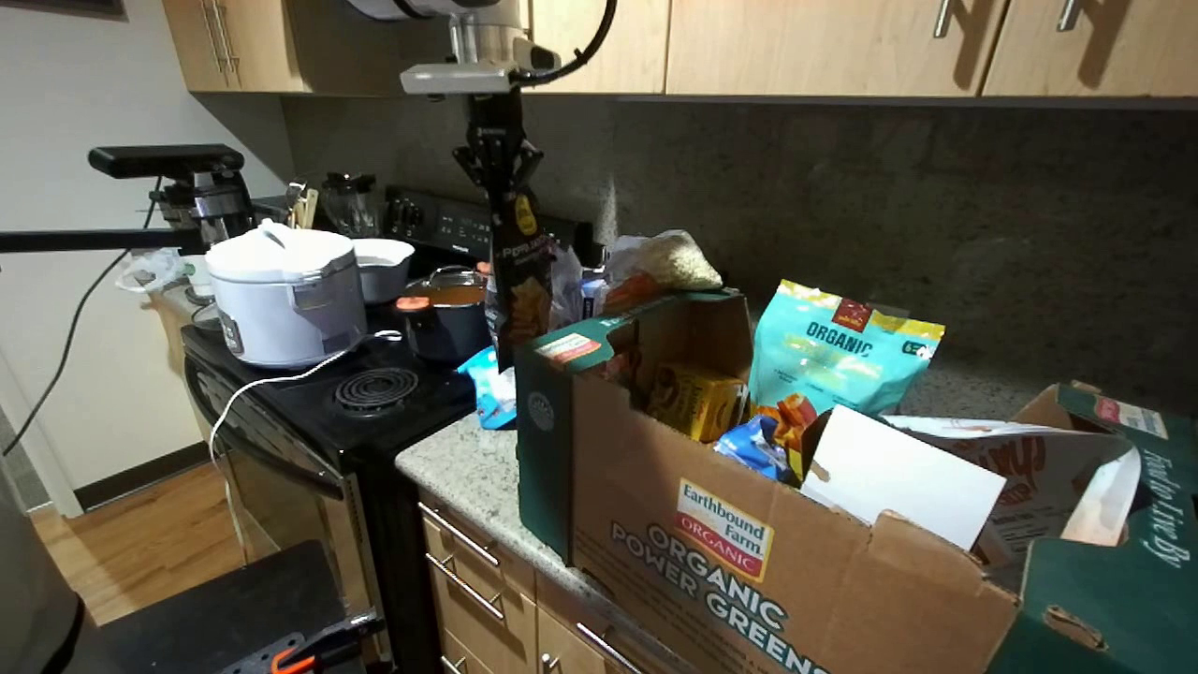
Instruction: Put the bottle of water, the black and dark blue snack packs, the top plastic and the remaining snack pack in the box respectively
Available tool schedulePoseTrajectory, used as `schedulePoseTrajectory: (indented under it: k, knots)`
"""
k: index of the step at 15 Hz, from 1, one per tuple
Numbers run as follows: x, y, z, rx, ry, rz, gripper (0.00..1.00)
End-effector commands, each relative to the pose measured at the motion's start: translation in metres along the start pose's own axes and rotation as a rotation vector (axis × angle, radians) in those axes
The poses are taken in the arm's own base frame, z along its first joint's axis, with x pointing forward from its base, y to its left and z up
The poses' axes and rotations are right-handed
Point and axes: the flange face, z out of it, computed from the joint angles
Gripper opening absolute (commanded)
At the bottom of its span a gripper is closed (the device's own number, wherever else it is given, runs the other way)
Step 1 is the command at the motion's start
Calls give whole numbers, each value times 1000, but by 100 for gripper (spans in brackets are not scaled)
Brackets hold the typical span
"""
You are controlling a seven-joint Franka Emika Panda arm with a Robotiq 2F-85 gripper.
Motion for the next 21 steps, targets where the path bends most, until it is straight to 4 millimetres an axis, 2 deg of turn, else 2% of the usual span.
schedulePoseTrajectory:
  k: [1, 4, 12, 16, 21]
  knots:
    - [-17, 3, -34, -64, 50, 64, 1]
    - [-26, 14, -56, -117, 88, 141, 1]
    - [-58, 60, -135, -178, 217, 403, 1]
    - [-75, 75, -171, -214, 296, 510, 1]
    - [-93, 93, -192, -256, 334, 626, 1]
